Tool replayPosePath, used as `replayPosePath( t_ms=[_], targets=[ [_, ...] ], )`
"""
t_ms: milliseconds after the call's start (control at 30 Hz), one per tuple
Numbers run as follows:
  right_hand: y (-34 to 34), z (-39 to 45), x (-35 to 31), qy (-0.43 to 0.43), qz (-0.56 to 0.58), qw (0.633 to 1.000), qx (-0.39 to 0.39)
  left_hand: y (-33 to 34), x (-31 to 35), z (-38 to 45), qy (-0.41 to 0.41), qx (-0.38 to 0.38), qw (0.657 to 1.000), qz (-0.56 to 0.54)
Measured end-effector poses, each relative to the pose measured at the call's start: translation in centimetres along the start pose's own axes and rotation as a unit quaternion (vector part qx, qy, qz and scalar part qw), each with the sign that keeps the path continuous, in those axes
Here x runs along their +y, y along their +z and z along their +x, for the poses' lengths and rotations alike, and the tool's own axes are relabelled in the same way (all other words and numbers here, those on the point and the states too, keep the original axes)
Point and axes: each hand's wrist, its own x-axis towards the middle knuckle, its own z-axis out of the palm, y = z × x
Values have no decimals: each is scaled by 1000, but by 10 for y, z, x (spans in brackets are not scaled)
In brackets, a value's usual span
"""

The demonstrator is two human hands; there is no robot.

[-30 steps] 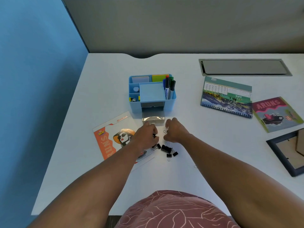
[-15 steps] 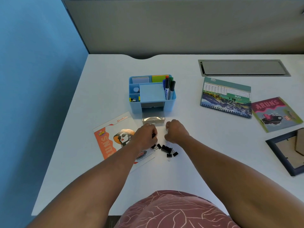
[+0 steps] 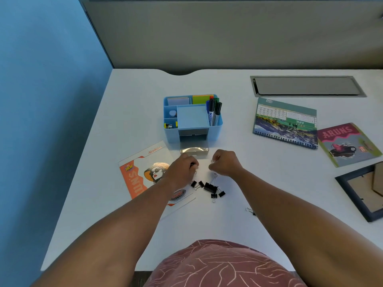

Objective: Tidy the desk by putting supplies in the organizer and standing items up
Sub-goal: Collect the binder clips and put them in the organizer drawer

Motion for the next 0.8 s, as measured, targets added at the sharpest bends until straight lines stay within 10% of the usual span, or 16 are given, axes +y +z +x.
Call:
replayPosePath(
  t_ms=[400, 800],
  targets=[
    [-37, -3, -26, 5, 421, 898, -131, -26, 7, 7, 69, 124, 978, -151],
    [-13, 19, -64, 24, 276, 960, 43, -44, 11, 38, -110, 181, 966, -150]
  ],
)
